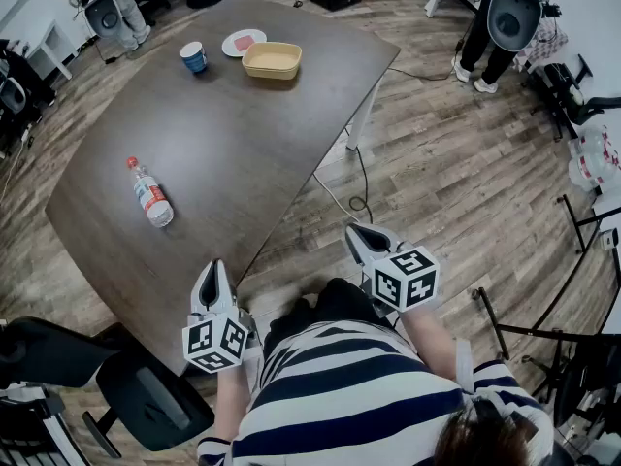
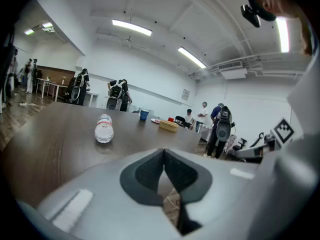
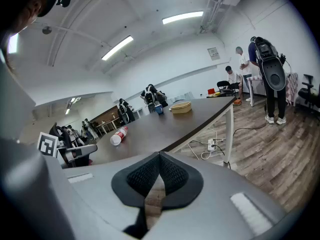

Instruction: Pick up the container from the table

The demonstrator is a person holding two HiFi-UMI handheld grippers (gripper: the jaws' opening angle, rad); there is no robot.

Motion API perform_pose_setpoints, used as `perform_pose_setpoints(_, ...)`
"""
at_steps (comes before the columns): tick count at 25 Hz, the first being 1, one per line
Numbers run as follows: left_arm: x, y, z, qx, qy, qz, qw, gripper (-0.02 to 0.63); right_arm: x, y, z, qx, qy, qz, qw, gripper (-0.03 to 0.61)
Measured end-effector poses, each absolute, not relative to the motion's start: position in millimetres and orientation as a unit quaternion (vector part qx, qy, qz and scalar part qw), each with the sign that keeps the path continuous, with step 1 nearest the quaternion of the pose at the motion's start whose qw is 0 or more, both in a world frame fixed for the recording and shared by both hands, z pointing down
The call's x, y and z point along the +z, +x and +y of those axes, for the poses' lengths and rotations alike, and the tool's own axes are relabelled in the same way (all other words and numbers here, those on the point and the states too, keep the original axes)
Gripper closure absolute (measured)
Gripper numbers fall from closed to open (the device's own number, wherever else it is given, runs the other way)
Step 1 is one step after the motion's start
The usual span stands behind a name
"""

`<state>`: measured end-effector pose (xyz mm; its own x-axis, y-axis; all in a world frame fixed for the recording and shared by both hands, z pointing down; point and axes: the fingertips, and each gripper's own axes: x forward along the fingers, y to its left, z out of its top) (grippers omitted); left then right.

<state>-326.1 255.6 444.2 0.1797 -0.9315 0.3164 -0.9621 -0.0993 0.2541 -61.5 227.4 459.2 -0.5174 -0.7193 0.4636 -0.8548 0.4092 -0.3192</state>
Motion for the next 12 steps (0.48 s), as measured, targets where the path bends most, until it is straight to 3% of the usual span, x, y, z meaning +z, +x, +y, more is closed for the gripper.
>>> perform_pose_setpoints(12,438.3,-318.2,231.4,0.065,0.76,-0.622,0.178,0.614,453.2,-71.4,221.1,0.274,0.482,-0.827,0.098,0.58)
